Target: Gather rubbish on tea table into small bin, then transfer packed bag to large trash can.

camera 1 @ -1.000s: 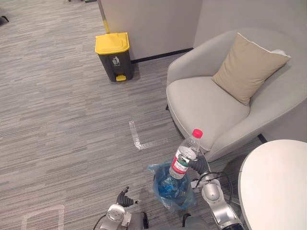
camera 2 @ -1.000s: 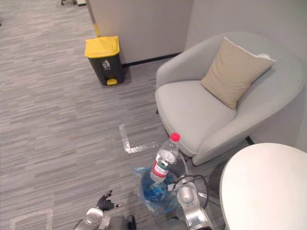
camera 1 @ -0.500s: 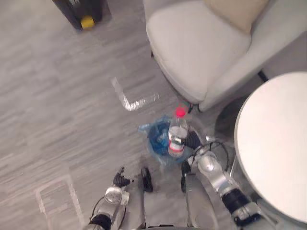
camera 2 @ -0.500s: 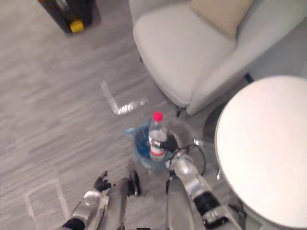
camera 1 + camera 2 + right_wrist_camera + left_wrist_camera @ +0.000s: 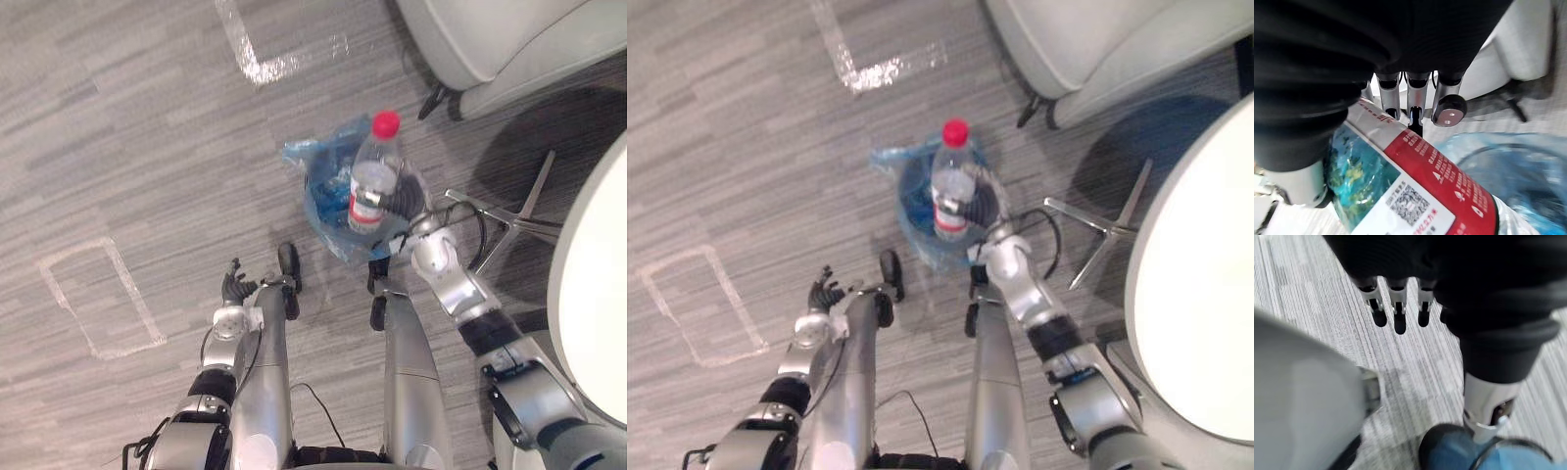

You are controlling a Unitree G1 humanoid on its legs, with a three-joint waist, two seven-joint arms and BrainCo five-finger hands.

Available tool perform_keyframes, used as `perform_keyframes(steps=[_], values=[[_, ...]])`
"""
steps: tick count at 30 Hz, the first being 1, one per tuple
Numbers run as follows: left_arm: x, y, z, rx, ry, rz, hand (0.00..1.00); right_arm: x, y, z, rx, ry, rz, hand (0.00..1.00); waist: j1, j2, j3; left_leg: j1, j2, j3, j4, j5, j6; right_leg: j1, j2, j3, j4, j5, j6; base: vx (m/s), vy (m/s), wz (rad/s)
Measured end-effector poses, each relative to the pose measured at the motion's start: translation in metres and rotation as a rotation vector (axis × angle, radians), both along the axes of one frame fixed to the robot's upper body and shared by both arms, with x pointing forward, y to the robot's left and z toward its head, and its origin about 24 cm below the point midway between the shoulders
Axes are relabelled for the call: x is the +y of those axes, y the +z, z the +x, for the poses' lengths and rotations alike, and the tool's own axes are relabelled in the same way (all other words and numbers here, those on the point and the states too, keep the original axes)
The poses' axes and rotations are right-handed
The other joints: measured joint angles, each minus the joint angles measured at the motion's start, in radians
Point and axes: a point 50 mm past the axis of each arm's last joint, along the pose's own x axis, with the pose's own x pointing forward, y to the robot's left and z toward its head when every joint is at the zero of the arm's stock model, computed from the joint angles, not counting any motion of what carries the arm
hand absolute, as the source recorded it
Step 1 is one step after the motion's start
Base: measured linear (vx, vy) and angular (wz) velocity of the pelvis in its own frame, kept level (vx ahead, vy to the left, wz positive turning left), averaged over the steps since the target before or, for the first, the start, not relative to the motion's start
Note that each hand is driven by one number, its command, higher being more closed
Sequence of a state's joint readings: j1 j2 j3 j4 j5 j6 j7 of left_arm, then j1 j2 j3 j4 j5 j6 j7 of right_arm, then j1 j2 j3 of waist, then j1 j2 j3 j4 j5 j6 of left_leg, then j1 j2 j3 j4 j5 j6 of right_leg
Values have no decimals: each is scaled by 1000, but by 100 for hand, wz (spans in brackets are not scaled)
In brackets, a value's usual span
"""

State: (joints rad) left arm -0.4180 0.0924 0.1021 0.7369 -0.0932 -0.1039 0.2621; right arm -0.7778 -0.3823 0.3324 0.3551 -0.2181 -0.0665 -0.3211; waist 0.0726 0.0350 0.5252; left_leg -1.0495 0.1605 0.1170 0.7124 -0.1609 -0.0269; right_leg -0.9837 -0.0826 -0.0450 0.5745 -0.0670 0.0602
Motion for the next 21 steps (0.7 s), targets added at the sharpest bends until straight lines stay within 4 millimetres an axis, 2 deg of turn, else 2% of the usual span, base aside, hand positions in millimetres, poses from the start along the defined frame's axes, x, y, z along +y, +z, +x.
perform_keyframes(steps=[7, 10, 11, 17, 21], values=[[-12, 14, 5, -71, 1, -53, 0, 8, 1, 7, 24, -15, 108, 100, 13, 0, 0, -46, -19, -32, -20, 19, -9, -40, -17, -35, 15, -10, -15, 25, 23, 17], [-14, 15, 7, -76, -3, -57, 0, 8, -11, 12, 80, -47, 137, 100, 14, -1, 0, -49, -31, -41, -45, 37, -13, -47, -26, -45, 16, -12, -18, 27, 7, 17], [-14, 15, 7, -76, -2, -57, 0, 9, -16, 14, 103, -57, 144, 0, 15, -2, -1, -49, -31, -44, -45, 38, -14, -47, -26, -48, 18, -13, -19, 30, 0, 8], [-16, 15, 7, -76, -6, -63, 0, -1, -34, 14, 149, -135, 129, 0, 15, -7, -5, -47, -32, -44, -44, 42, -13, -47, -28, -49, 26, -14, -20, 6, 0, 1], [-20, 14, 7, -74, -11, -70, 0, -3, -38, 13, 155, -150, 142, 0, 13, -8, -6, -38, -32, -43, -46, 45, -12, -40, -28, -48, 28, -14, -20, 0, 0, 0]])
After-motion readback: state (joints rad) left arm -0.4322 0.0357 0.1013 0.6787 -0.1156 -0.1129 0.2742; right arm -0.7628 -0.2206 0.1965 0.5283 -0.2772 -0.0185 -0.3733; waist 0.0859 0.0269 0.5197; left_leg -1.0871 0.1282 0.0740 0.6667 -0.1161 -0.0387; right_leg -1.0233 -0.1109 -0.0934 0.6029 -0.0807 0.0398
